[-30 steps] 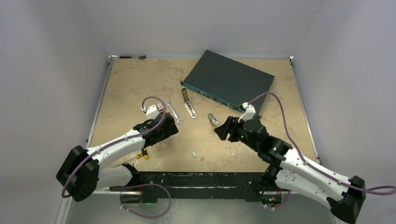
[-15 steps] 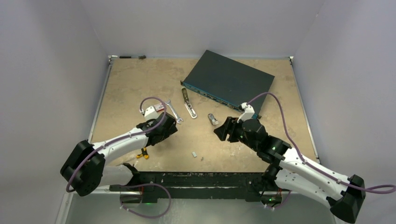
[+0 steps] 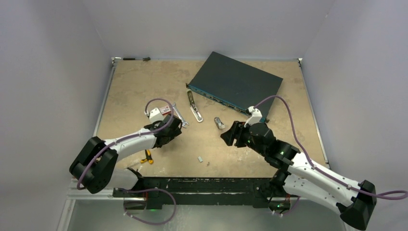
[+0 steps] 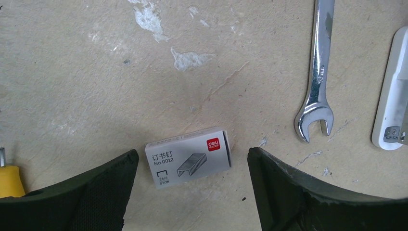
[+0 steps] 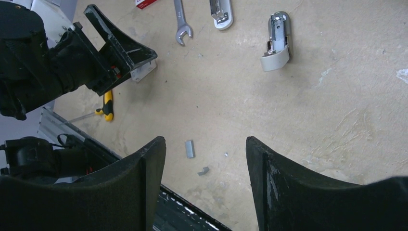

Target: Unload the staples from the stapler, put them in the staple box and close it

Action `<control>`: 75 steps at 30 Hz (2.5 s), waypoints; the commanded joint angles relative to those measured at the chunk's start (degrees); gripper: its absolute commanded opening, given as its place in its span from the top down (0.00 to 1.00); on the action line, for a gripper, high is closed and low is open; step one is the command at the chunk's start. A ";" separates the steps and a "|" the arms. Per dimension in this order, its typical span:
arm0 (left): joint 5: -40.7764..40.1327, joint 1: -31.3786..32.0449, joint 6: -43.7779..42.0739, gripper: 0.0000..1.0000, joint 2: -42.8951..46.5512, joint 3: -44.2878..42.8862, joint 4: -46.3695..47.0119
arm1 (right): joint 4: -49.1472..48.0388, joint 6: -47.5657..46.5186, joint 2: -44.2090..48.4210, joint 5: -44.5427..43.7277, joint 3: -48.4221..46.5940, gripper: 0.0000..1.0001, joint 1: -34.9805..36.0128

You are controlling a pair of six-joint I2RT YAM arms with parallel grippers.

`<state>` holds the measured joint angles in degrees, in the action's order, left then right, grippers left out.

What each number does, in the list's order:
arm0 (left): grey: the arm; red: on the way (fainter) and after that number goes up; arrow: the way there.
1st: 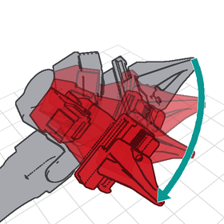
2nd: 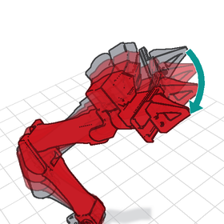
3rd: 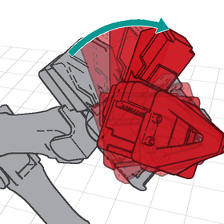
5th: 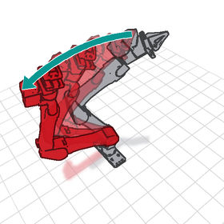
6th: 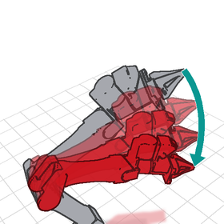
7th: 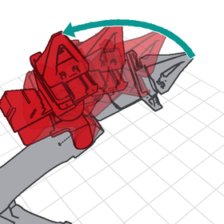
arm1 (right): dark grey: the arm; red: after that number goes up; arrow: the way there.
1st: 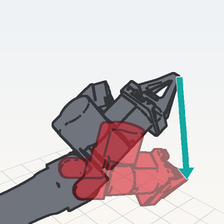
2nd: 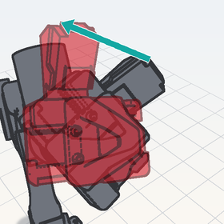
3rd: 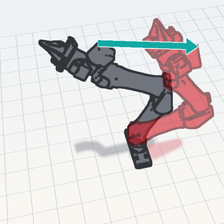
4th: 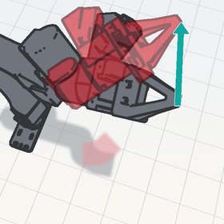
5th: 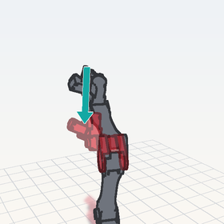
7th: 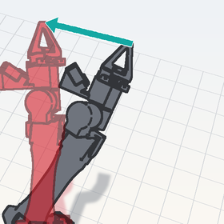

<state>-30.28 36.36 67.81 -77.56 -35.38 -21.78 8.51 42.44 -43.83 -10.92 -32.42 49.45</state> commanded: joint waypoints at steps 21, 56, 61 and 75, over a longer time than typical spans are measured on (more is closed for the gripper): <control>12.16 10.39 -12.77 0.58 -4.53 -4.00 8.90 | 2.33 0.09 -0.23 -0.81 -1.98 0.35 0.10; 13.73 17.60 -13.47 0.22 23.49 9.11 18.59 | -19.28 -12.04 2.20 18.71 7.51 0.37 0.28; 34.75 -0.54 -11.36 0.22 34.12 18.41 24.73 | -20.01 -23.73 -5.18 19.81 1.98 0.37 3.01; 45.21 -7.79 -14.45 0.23 36.54 24.01 40.82 | -25.85 -55.94 -19.00 26.04 -2.94 0.31 4.24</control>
<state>11.73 28.93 53.34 -39.81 -13.87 8.45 -15.62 -1.93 -59.72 12.36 -32.23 53.25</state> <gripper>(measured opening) 0.776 0.688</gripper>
